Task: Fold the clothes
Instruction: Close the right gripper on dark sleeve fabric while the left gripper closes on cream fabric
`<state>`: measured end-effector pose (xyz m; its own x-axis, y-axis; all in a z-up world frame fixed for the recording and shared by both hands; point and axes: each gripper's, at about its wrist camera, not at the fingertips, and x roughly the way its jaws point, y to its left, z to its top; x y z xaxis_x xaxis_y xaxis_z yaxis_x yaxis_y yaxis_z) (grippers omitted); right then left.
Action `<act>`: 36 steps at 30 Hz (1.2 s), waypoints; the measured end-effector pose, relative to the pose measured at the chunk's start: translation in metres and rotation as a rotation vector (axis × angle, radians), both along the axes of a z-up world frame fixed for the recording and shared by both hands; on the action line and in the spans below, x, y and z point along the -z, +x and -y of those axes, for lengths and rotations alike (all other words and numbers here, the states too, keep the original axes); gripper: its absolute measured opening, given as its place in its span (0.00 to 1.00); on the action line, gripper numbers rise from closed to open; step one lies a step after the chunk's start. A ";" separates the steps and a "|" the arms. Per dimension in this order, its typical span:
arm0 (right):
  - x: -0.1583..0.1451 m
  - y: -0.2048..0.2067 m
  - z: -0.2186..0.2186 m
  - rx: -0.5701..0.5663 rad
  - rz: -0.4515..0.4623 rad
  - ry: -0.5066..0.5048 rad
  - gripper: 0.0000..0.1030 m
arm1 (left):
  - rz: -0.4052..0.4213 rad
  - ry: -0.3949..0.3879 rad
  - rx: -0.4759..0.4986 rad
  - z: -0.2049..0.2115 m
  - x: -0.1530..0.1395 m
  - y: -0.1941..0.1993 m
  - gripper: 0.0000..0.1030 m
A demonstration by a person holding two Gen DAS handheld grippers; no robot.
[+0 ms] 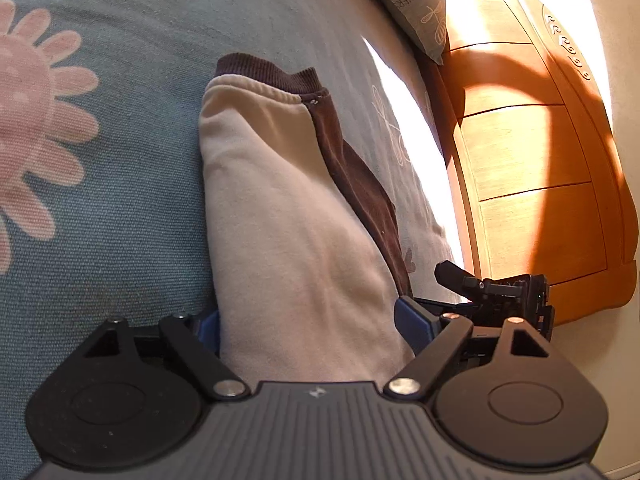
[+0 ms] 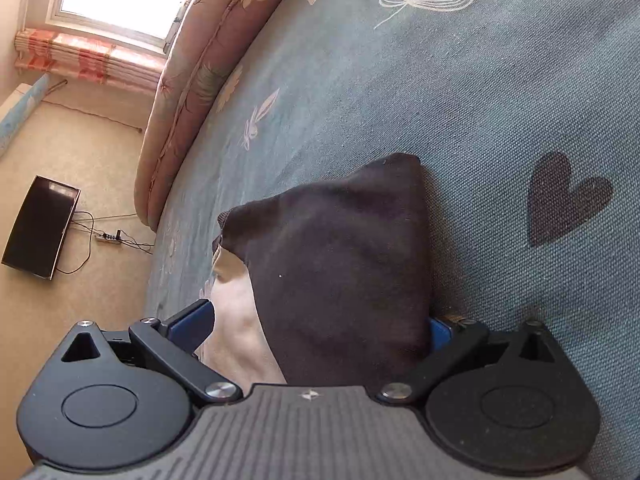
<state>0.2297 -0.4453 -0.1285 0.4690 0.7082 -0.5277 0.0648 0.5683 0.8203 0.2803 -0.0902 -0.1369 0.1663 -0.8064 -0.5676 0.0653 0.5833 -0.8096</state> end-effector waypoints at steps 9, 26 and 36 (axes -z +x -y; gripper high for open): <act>0.001 -0.059 0.008 -0.073 -0.034 0.061 1.00 | -0.015 -0.036 -0.011 -0.008 0.010 -0.006 0.82; 0.000 -0.051 -0.004 -0.049 0.108 -0.011 0.97 | 0.013 0.004 -0.116 -0.021 0.021 -0.011 0.44; 0.017 -0.056 0.007 0.105 0.104 -0.038 0.41 | 0.090 0.061 -0.111 -0.014 0.011 -0.018 0.43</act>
<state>0.1740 -0.4520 -0.1456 0.5929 0.6330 -0.4978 0.0411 0.5935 0.8038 0.2626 -0.0760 -0.1482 0.3048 -0.7448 -0.5937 0.0687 0.6389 -0.7662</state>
